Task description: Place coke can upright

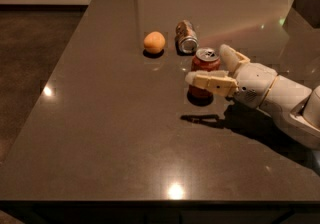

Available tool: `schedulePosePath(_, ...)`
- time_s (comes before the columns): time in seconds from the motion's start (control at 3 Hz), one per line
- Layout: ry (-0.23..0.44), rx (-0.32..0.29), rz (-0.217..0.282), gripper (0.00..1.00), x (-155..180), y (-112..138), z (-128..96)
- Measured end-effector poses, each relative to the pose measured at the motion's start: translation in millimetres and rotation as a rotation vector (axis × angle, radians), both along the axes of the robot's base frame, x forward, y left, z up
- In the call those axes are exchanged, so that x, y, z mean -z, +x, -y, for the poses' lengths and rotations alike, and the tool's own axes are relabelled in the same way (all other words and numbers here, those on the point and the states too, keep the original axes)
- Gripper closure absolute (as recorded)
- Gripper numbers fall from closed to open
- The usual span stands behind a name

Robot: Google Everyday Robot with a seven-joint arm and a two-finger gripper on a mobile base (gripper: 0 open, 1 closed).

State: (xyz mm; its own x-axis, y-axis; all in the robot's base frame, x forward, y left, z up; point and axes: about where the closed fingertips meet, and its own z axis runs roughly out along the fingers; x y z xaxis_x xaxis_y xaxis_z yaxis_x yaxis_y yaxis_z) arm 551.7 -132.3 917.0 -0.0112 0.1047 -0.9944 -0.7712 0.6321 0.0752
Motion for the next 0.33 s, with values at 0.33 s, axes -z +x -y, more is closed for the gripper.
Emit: schedulePosePath(0.33, 0.000, 0.000, 0.000, 0.00, 0.0, 0.0, 0.0)
